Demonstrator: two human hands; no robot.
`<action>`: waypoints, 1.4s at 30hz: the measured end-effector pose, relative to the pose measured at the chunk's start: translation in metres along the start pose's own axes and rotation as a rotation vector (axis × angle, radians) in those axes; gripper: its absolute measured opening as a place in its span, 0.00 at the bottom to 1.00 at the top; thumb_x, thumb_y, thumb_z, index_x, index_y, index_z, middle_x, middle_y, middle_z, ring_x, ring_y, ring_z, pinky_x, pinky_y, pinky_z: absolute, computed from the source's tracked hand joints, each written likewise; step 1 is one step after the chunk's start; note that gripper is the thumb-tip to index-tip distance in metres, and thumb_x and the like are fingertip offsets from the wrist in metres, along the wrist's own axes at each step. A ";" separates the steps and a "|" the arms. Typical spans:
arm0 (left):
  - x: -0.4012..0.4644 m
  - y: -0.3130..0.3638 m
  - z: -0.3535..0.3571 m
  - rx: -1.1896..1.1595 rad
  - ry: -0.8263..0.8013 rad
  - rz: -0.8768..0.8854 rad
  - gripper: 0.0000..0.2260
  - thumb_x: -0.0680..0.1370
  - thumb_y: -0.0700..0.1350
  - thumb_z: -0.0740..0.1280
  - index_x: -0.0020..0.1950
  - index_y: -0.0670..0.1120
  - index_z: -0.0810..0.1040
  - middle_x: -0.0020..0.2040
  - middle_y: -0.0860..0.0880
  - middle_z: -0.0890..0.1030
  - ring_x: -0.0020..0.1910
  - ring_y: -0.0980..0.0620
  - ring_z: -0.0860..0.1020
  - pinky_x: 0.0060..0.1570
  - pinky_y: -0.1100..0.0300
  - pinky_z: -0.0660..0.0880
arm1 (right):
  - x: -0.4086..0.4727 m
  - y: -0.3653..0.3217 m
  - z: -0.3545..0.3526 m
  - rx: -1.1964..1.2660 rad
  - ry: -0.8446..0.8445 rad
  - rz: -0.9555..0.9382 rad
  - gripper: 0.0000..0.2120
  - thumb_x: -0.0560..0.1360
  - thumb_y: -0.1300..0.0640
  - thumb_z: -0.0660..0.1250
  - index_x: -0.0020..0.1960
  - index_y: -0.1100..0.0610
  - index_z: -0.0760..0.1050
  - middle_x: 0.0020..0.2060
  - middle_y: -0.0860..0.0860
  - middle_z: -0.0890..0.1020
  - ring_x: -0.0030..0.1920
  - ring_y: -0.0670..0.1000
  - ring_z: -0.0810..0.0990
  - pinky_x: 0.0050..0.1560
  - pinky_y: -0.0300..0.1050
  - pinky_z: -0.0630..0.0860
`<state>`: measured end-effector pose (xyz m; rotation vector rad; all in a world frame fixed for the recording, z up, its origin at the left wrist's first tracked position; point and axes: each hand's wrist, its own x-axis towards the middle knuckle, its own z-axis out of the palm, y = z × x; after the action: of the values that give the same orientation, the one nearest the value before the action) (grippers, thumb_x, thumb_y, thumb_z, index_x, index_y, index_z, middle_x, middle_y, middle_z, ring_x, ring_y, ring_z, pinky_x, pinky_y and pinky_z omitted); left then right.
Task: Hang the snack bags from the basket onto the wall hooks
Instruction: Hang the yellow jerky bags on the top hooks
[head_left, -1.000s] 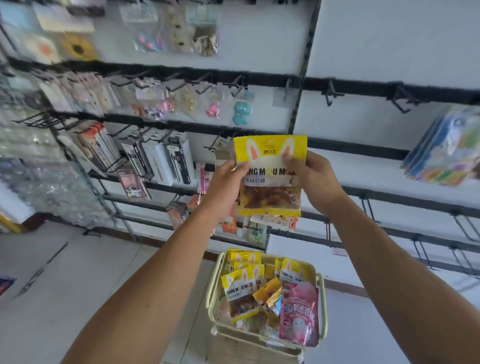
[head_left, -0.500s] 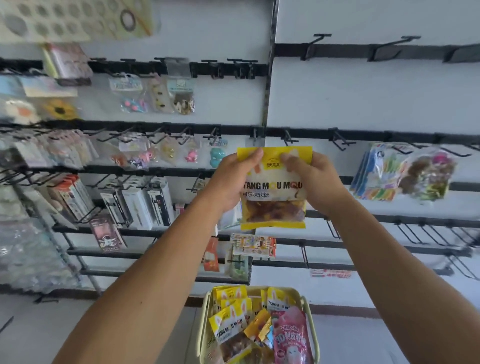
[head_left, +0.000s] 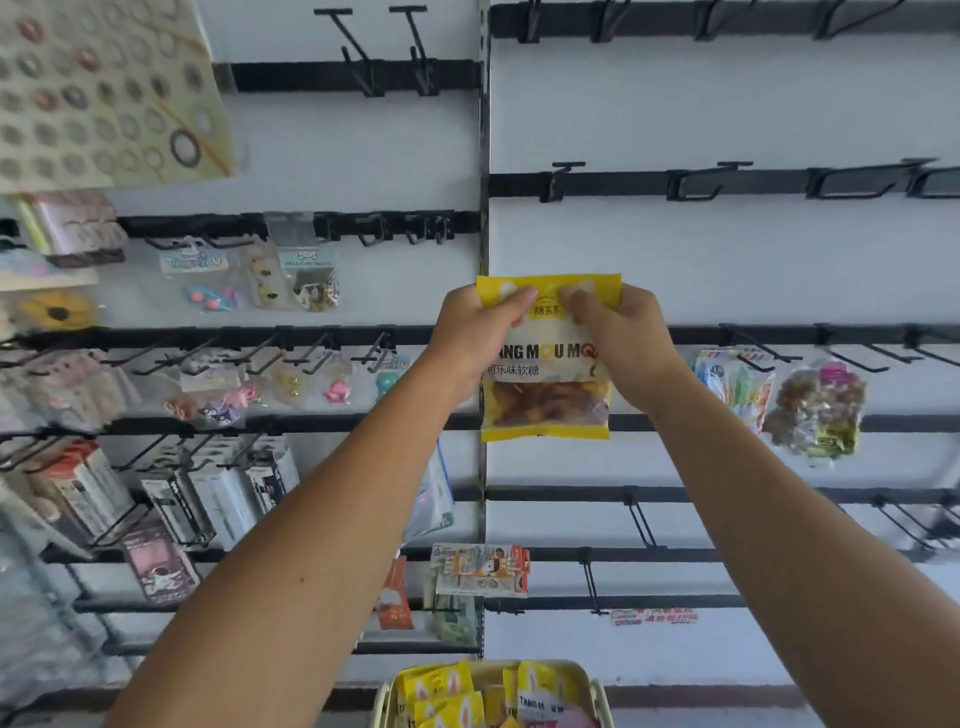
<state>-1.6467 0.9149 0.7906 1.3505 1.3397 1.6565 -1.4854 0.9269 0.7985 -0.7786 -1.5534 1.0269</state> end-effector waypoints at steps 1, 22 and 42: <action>0.006 0.000 0.004 0.013 0.003 0.008 0.16 0.78 0.46 0.72 0.30 0.49 0.76 0.30 0.53 0.76 0.36 0.49 0.76 0.44 0.54 0.72 | 0.006 0.000 -0.004 -0.004 -0.003 -0.001 0.14 0.80 0.57 0.67 0.35 0.55 0.76 0.28 0.47 0.81 0.29 0.48 0.81 0.30 0.41 0.77; 0.052 -0.008 0.031 0.173 0.118 0.130 0.11 0.81 0.46 0.68 0.38 0.49 0.79 0.34 0.54 0.80 0.34 0.56 0.78 0.40 0.59 0.75 | 0.060 0.020 -0.040 -0.108 -0.056 0.014 0.10 0.81 0.58 0.65 0.40 0.58 0.75 0.36 0.52 0.83 0.32 0.47 0.83 0.32 0.42 0.79; 0.092 0.031 0.032 0.084 0.165 0.163 0.17 0.80 0.47 0.70 0.31 0.49 0.77 0.30 0.54 0.78 0.33 0.55 0.76 0.41 0.59 0.74 | 0.113 -0.008 -0.038 -0.091 0.041 -0.082 0.14 0.80 0.53 0.66 0.37 0.56 0.74 0.33 0.53 0.81 0.31 0.51 0.81 0.35 0.49 0.79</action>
<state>-1.6398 0.9985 0.8489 1.4305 1.4393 1.8745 -1.4734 1.0319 0.8546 -0.7873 -1.5926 0.8805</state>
